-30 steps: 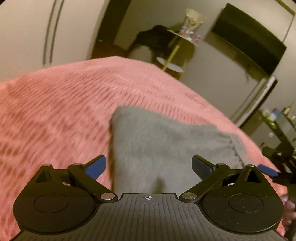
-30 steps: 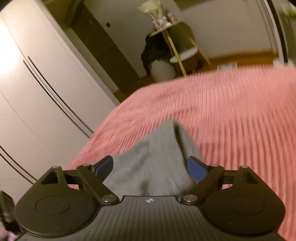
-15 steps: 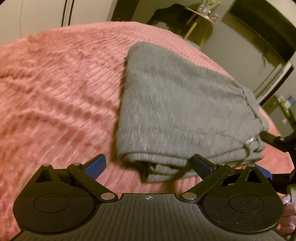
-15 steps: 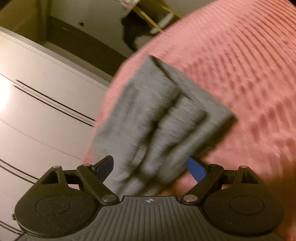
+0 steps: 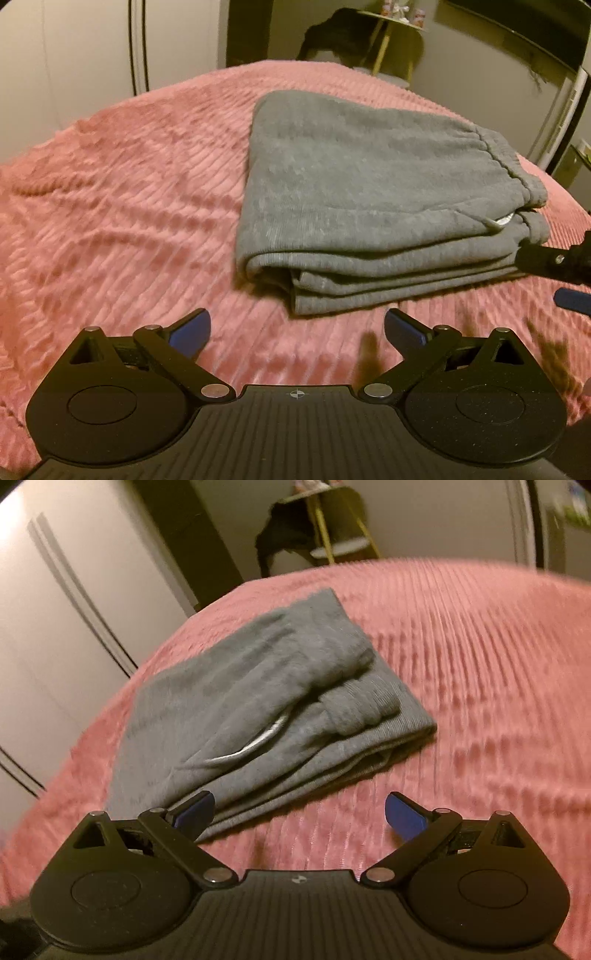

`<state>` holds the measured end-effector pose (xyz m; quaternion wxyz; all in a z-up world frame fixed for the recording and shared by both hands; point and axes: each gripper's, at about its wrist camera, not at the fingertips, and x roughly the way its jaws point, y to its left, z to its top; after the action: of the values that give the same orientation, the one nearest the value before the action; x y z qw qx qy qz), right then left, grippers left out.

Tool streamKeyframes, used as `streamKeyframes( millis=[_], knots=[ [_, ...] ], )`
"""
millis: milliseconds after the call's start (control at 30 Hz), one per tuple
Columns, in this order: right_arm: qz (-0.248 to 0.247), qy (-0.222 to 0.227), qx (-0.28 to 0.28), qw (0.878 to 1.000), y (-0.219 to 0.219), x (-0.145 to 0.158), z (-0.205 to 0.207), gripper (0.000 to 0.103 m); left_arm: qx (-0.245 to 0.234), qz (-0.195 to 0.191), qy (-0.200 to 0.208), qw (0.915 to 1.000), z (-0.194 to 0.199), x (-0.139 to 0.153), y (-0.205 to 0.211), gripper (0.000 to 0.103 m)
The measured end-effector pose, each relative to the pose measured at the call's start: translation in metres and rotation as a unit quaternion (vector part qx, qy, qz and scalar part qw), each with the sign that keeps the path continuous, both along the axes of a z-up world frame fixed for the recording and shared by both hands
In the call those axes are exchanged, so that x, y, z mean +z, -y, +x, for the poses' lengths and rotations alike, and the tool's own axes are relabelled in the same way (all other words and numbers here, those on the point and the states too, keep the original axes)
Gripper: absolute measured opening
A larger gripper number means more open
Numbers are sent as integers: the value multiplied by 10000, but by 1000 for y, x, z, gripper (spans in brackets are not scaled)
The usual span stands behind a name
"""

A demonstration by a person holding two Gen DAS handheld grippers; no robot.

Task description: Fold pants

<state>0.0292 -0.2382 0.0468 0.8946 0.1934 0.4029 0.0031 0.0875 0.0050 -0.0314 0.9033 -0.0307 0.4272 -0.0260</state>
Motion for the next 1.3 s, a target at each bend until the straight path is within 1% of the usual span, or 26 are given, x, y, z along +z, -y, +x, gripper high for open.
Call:
streamKeyframes(
  millis=[67,167,267,333,500,567,633,900,1300],
  knots=[
    [-188,95,80,9997,-6,6,-7,99,24,73,98,9999,-6,5,1,103],
    [-294,212,88,9993,-9,14,-16,99,87,109,268,9995,-13,12,1,103],
    [-643,408,-10,9971,-14,21,-27,99,133,133,342,9992,-17,16,1,103],
    [-841,497,60,9952,-22,25,-32,99,113,141,352,9992,-18,18,1,103],
    [-1610,407,368,9854,-48,24,-31,99,112,155,332,9993,-16,15,1,103],
    [-1791,330,505,9820,-55,21,-28,99,129,122,309,9994,-15,14,-1,103],
    [-1904,244,521,9800,-59,19,-25,99,159,95,294,9994,-14,13,-2,103],
    [-2060,121,498,9772,-64,15,-23,99,93,104,274,9995,-13,11,-1,103],
    [-1973,58,485,9791,-59,15,-24,99,16,121,269,9996,-13,9,0,103]
  ],
)
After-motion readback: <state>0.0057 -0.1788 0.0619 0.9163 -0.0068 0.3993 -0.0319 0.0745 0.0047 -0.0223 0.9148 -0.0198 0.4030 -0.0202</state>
